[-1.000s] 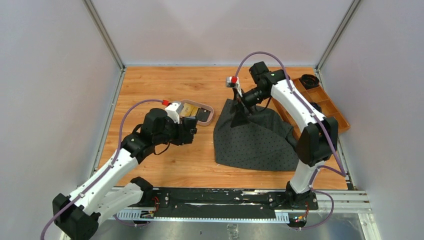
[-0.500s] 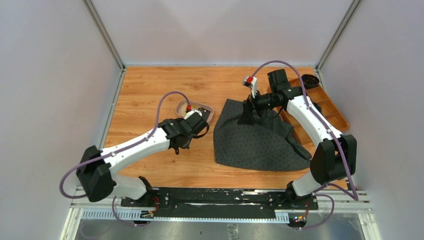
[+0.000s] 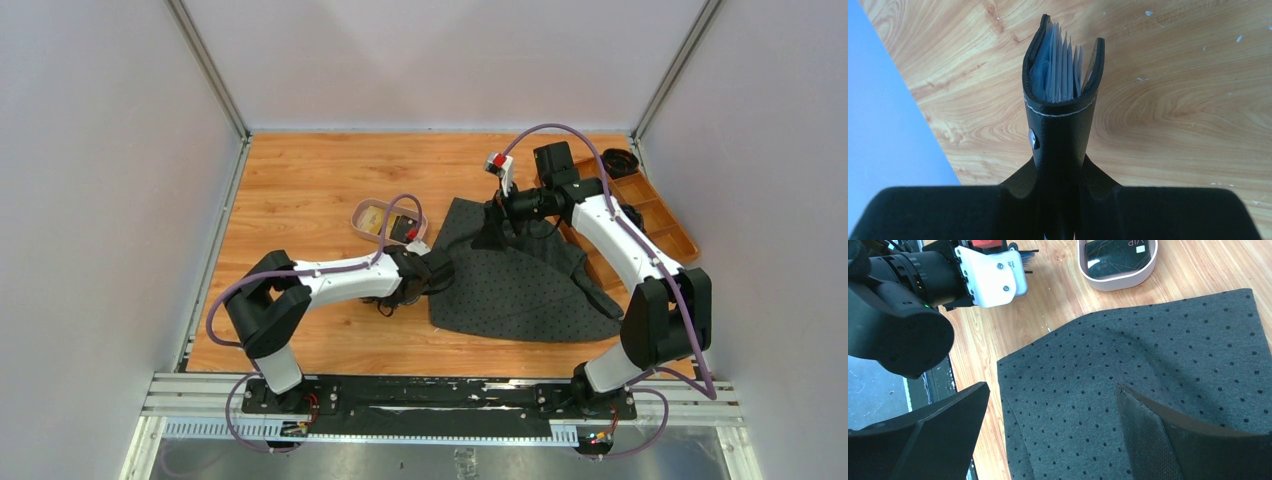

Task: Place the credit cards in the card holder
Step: Close the card holder at the center of the board.

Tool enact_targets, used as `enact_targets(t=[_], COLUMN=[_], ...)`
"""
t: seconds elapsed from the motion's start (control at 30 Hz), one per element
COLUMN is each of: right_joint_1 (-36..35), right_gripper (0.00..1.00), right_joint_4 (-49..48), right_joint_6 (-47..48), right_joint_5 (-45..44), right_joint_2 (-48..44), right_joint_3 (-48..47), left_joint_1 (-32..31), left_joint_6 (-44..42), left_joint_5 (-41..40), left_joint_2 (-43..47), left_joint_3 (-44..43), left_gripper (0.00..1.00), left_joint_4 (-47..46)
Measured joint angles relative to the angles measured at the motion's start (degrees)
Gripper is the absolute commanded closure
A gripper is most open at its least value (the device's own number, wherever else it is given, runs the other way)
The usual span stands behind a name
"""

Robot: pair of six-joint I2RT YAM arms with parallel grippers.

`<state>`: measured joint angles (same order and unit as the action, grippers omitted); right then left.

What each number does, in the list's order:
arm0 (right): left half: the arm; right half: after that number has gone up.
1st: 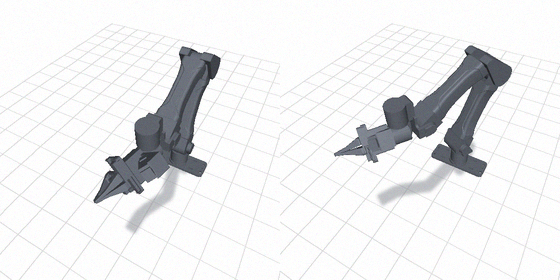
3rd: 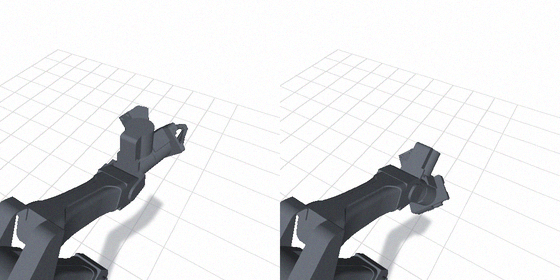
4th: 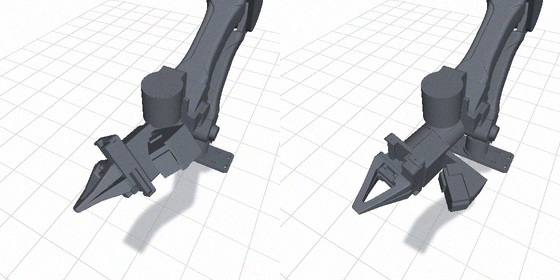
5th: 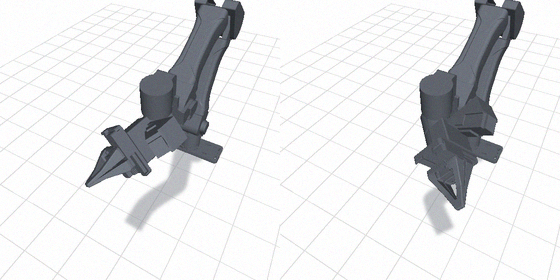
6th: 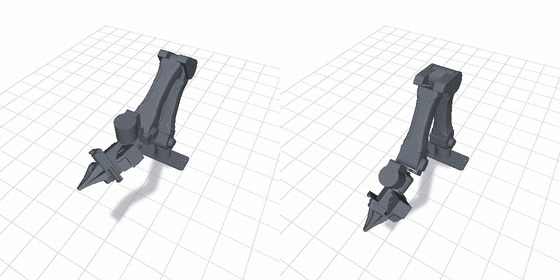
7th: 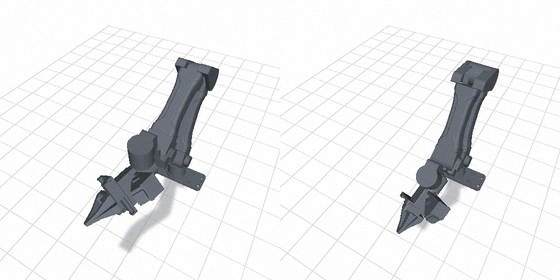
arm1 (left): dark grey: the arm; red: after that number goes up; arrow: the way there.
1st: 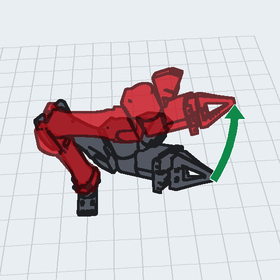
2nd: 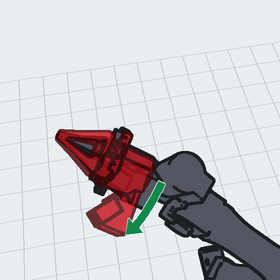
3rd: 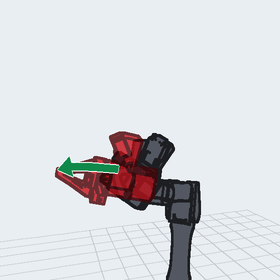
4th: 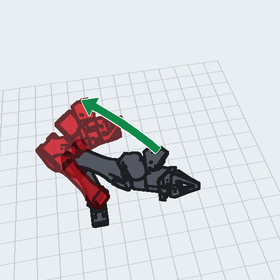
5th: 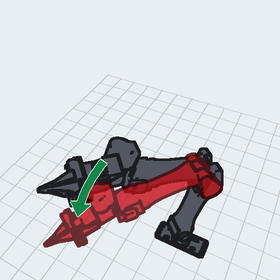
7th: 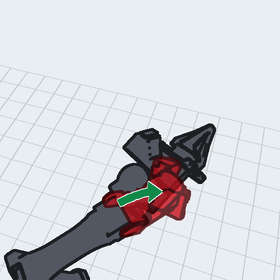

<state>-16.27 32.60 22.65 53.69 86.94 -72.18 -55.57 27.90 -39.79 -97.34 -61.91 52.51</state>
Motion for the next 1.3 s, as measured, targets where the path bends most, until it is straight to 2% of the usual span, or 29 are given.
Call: enact_targets(t=[0.1,0.17,0.3,0.37,0.5,0.63,0.7,0.83,1.03,1.1,1.2,1.3], right_joint_1=[0.0,0.0,0.0,0.0,0.0,0.0,0.0,0.0,0.0,0.0,0.0,0.0], right_gripper=[0.0,0.0,0.0,0.0,0.0,0.0,0.0,0.0,0.0,0.0,0.0,0.0], right_joint_4=[-0.09,-0.11,-0.13,-0.13,-0.15,-0.15,-0.15,-0.2,-0.24,-0.26,-0.28,-0.37], right_joint_6=[-0.17,-0.24,-0.37,-0.37,-0.39,-0.39,-0.39,-0.39,-0.39,-0.37,-0.35,-0.31], right_joint_5=[0.24,0.33,0.35,0.35,0.37,0.44,0.59,0.9,1.25,1.33,1.36,1.4], right_joint_2=[0.0,0.0,0.0,0.0,0.0,0.02,0.02,0.02,0.02,0.02,0.02,0.02], right_joint_3=[0.02,0.02,0.04,0.04,0.04,0.04,0.04,0.04,0.04,0.04,0.09,0.31], left_joint_1=[-0.42,-0.63,-0.83,-0.83,-0.83,-0.92,-1.05,-1.57,-2.34,-2.4,-2.43,-2.43], left_joint_6=[1.14,1.51,1.73,1.77,1.92,1.88,1.46,1.27,1.11,0.81,0.02,-1.01], left_joint_5=[-0.42,-0.48,-0.02,0.63,1.77,2.78,2.36,3.17,9.05,11.78,15.8,20.06], left_joint_2=[-1.14,-1.66,-3.34,-4.5,-6.4,-6.93,-6.67,-5.53,-2.25,0.61,6.32,13.79], left_joint_3=[0.09,0.09,0.11,0.22,0.48,0.46,0.42,0.26,0.24,0.42,1.81,5.31], left_gripper=[1.0,0.91,0.89,0.8,0.68,0.45,0.39,0.35,0.3,0.26,0.25,0.18], left_joint_4=[0.11,0.04,-1.03,-2.25,-4.0,-4.98,-4.63,-4.52,-6.36,-7.74,-11.17,-15.91])
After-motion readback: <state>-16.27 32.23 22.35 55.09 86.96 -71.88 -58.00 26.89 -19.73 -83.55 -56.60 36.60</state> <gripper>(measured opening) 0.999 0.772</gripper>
